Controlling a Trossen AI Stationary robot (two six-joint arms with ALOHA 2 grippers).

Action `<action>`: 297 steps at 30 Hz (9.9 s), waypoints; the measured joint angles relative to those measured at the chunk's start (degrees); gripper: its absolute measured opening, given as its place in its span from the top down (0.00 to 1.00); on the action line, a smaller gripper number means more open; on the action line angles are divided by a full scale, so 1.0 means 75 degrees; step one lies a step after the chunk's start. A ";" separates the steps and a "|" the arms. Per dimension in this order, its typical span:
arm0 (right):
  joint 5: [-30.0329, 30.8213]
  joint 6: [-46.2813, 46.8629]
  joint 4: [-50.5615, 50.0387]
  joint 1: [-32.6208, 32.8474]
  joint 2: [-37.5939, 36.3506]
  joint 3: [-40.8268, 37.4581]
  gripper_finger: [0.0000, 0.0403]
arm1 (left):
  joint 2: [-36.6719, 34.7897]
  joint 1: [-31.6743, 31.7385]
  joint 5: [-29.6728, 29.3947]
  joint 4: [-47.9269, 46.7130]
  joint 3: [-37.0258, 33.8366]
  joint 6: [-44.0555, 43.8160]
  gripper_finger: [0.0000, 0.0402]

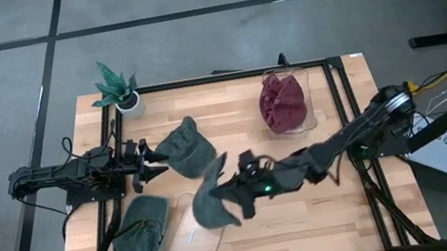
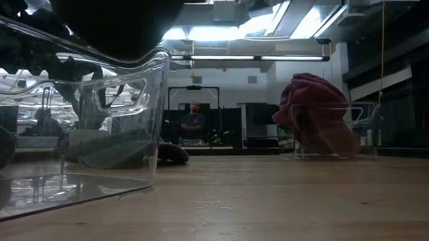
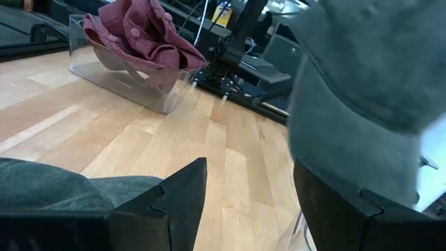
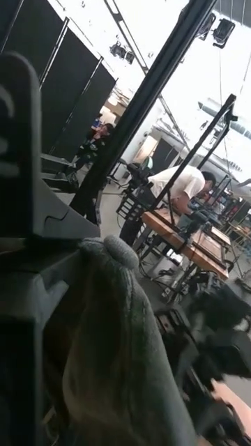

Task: Pick & Place hat
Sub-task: Put the top right black cap into the bottom transparent bin, then put the black cap into the bottom transparent bin

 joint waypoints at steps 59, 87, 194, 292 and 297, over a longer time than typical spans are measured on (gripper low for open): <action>-0.3534 -0.0197 -0.3140 -0.0167 0.2374 0.2043 0.58 | 0.0000 0.0002 0.0000 0.0000 -0.0001 0.0000 0.48; -0.3018 -0.0423 -0.5971 0.0047 0.2311 0.2043 0.47 | 0.0000 0.0002 0.0000 0.0000 0.0002 0.0000 0.48; -0.1283 -0.4762 -1.0046 0.0734 0.1275 0.2075 0.91 | 0.0000 0.0000 0.0002 0.0000 0.0002 -0.0001 0.48; -0.1760 -0.6554 -0.6239 -0.0755 -0.3484 -0.2081 0.91 | 0.0000 0.0001 0.0000 0.0000 0.0001 -0.0001 0.48; -0.1807 -0.6103 -0.3688 -0.0819 -0.4761 -0.4057 0.91 | 0.0000 0.0002 0.0000 0.0000 -0.0001 -0.0002 0.48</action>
